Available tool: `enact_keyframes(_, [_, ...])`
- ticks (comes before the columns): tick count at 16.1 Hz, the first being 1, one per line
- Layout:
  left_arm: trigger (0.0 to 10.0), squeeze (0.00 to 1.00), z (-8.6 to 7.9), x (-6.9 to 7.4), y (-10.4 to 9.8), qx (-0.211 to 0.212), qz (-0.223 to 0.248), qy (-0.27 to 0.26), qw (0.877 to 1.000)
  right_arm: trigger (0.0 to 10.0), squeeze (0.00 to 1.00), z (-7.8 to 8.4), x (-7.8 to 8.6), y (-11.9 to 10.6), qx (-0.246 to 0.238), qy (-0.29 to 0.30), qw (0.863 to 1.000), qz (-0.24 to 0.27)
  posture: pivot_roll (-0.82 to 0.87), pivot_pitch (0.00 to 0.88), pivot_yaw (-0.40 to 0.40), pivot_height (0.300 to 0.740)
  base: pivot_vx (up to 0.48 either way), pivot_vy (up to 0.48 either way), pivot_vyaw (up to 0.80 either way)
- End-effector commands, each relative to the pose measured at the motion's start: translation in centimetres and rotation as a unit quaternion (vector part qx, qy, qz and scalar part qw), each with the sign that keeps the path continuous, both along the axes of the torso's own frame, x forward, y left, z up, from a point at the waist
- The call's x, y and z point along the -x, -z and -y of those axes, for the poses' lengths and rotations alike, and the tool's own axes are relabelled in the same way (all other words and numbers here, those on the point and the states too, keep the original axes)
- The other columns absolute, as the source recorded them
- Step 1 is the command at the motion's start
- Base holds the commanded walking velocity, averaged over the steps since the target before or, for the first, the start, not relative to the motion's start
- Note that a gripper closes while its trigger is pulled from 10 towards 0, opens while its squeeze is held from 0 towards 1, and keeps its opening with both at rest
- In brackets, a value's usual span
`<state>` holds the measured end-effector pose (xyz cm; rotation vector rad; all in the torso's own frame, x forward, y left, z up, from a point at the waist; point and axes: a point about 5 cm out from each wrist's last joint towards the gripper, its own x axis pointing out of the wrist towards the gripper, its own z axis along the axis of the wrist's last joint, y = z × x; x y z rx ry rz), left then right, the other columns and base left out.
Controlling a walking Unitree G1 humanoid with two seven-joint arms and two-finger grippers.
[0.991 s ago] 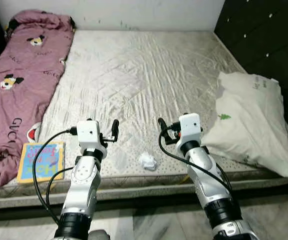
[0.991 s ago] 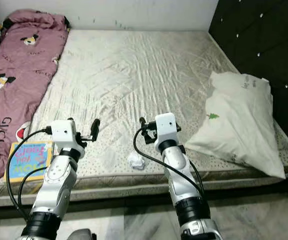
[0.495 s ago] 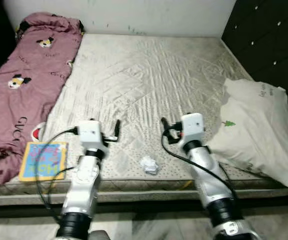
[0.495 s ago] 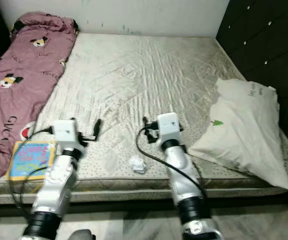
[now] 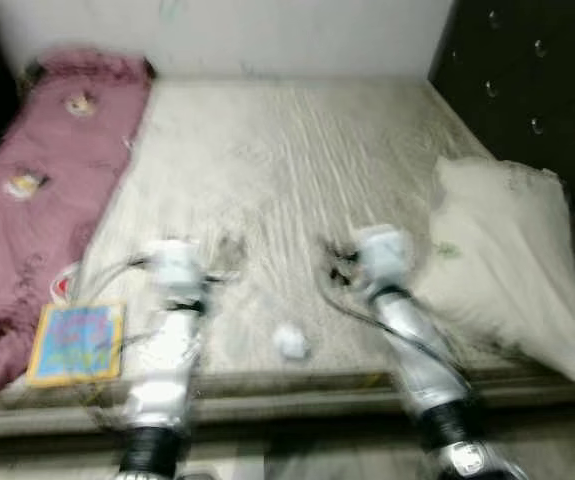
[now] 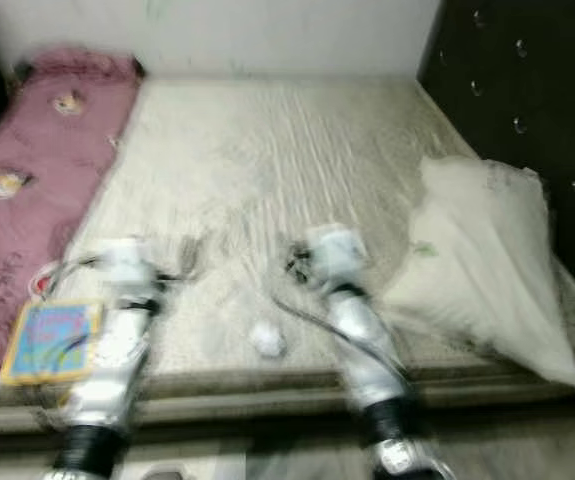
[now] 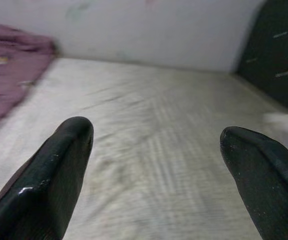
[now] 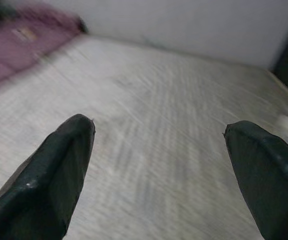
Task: Clean up the room
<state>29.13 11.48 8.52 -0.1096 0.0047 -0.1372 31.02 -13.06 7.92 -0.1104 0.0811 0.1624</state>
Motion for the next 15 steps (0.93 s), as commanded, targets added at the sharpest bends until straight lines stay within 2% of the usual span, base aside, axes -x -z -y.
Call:
enact_keyframes(1, [10.0, 0.0, -1.4, -0.1, 0.1, -0.004, -0.004, -0.02, 1.0, 10.0, 0.0, -1.7, -0.5, -1.1, -0.015, -0.022, 0.999, 0.019, 0.08, 0.0, -0.042, 0.74, 0.33, 0.0, 0.0])
enact_keyframes(3, [10.0, 0.0, -1.4, -0.1, 0.1, -0.005, -0.004, -0.02, 1.0, 10.0, 0.0, -1.7, -0.5, -1.1, -0.014, -0.022, 0.999, 0.019, 0.08, 0.0, -0.041, 0.74, 0.33, 0.0, 0.0])
enact_keyframes(7, [10.0, 0.0, -1.5, -0.2, -0.4, -0.031, 0.015, -0.021, 0.999, 10.0, 0.0, -1.5, -0.4, -1.0, -0.014, -0.02, 1.0, 0.019, 0.08, 0.0, -0.041, 0.74, 0.0, 0.0, 0.0])
enact_keyframes(8, [10.0, 0.0, -1.9, -0.3, -0.7, -0.061, 0.023, -0.029, 0.997, 10.0, 0.0, -1.4, -0.4, -1.0, -0.015, -0.019, 1.0, 0.017, 0.09, 0.0, -0.044, 0.74, 0.0, 0.0, 0.0])
enact_keyframes(9, [10.0, 0.0, -2.4, -0.3, -1.0, -0.128, 0.032, -0.048, 0.99, 10.0, 0.0, -1.2, -0.4, -1.0, -0.017, -0.017, 1.0, 0.016, 0.09, 0.0, -0.044, 0.74, 0.0, 0.0, 0.0])
enact_keyframes(10, [10.0, 0.0, -2.8, -0.1, -1.3, -0.167, 0.049, -0.038, 0.984, 10.0, 0.0, -1.0, -0.4, -1.0, -0.019, -0.014, 1.0, 0.016, 0.09, 0.0, -0.043, 0.74, 0.0, 0.0, 0.0])
enact_keyframes(11, [10.0, 0.0, -3.2, 0.2, -1.7, -0.153, 0.075, -0.004, 0.985, 10.0, 0.0, -0.7, -0.3, -1.1, -0.021, -0.009, 1.0, 0.018, 0.09, 0.0, -0.041, 0.74, 0.0, 0.0, 0.0])
enact_keyframes(12, [10.0, 0.0, -4.2, 0.9, -1.6, -0.134, 0.071, -0.022, 0.988, 10.0, 0.0, 0.1, 0.0, -1.3, -0.024, 0.007, 0.999, 0.026, 0.09, 0.0, -0.035, 0.74, 0.0, 0.0, 0.0])
enact_keyframes(13, [10.0, 0.0, -4.5, 1.1, -1.4, -0.126, 0.064, -0.031, 0.989, 10.0, 0.0, 0.3, 0.1, -1.4, -0.025, 0.012, 0.999, 0.029, 0.09, 0.0, -0.035, 0.74, 0.0, 0.0, 0.0])
enact_keyframes(15, [10.0, 0.0, -4.4, 1.9, -1.0, -0.143, 0.052, -0.048, 0.987, 10.0, 0.0, 1.3, 1.0, -0.9, -0.042, 0.041, 0.998, 0.016, 0.1, 0.0, -0.03, 0.74, 0.0, 0.0, 0.0])
